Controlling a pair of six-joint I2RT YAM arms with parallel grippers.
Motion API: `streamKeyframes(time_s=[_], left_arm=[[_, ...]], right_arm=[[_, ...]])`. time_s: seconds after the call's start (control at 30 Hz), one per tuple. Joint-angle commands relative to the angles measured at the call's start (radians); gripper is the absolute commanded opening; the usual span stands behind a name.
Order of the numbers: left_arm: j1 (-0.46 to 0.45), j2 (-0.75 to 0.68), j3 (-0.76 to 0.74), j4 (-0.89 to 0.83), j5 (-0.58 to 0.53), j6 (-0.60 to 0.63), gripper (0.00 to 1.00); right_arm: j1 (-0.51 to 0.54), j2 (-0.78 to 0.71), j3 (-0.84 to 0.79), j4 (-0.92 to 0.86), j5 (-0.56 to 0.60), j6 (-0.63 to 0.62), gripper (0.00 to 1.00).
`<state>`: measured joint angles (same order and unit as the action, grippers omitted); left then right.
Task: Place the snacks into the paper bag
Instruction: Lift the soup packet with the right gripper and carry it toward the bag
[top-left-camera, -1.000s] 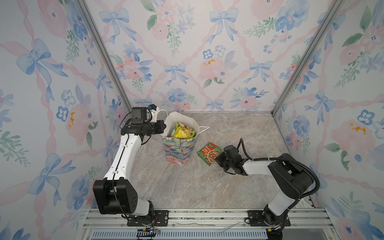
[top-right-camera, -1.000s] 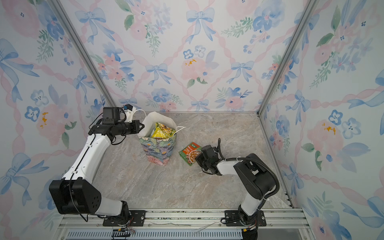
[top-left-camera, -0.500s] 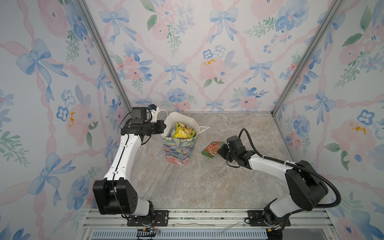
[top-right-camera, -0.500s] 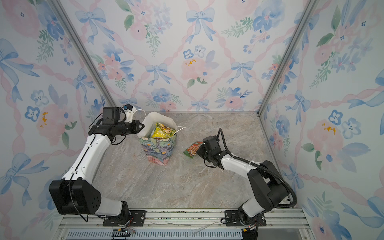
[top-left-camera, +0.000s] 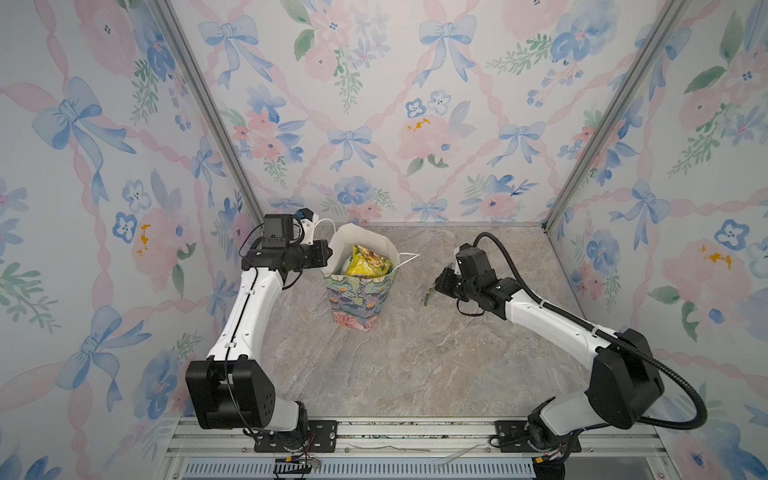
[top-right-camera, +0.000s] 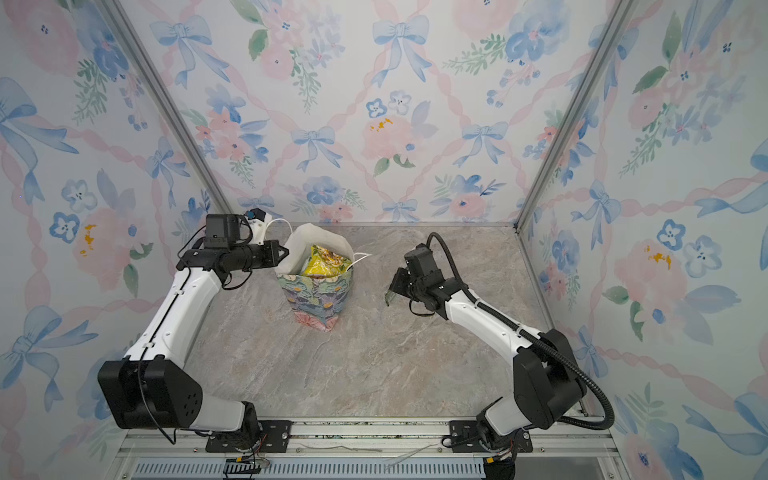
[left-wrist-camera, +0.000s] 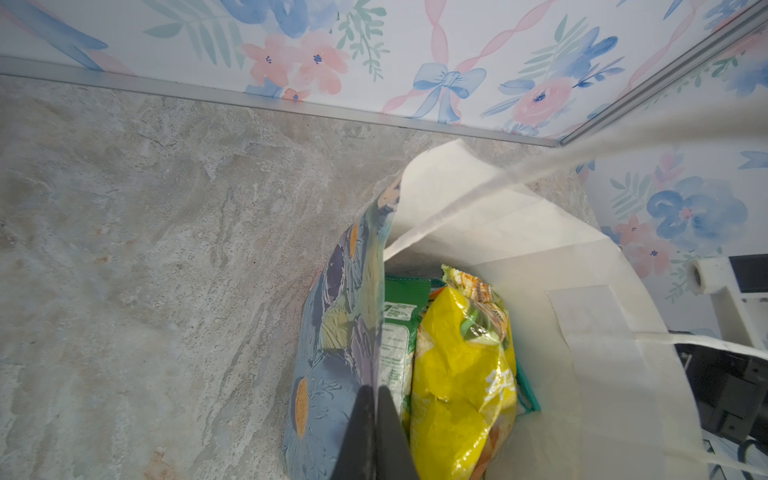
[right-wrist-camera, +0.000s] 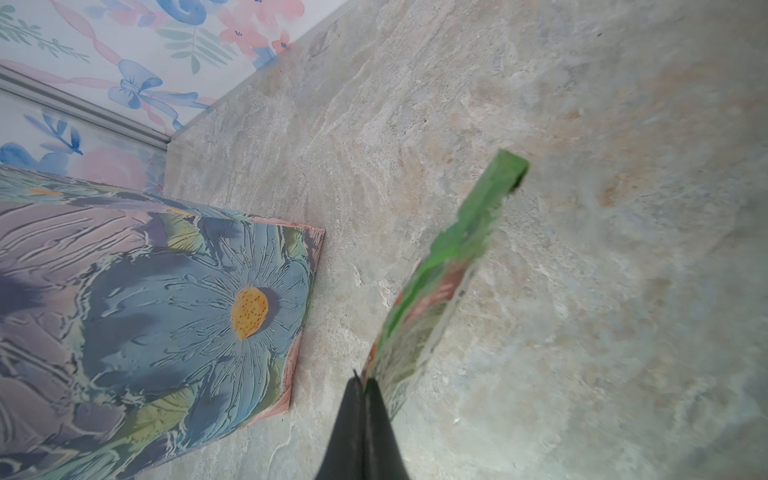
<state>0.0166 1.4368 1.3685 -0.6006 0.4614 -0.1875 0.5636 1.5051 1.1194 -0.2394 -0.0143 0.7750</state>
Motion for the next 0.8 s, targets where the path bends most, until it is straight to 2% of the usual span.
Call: streamKeyframes(time_s=[0.0, 0.4, 0.77], left_arm=[[0.004, -0.021, 0.001, -0.008, 0.029, -0.009, 0.0], [0.001, -0.016, 0.002, -0.008, 0.03, -0.009, 0.0], [0.001, -0.015, 0.003, -0.008, 0.03, -0.009, 0.0]], right_arm=[[-0.012, -0.031, 0.073, -0.07, 0.007, -0.083, 0.0], [-0.04, 0.012, 0.323, -0.157, -0.023, -0.233, 0.0], [-0.033, 0.12, 0.594, -0.19, -0.067, -0.326, 0.0]])
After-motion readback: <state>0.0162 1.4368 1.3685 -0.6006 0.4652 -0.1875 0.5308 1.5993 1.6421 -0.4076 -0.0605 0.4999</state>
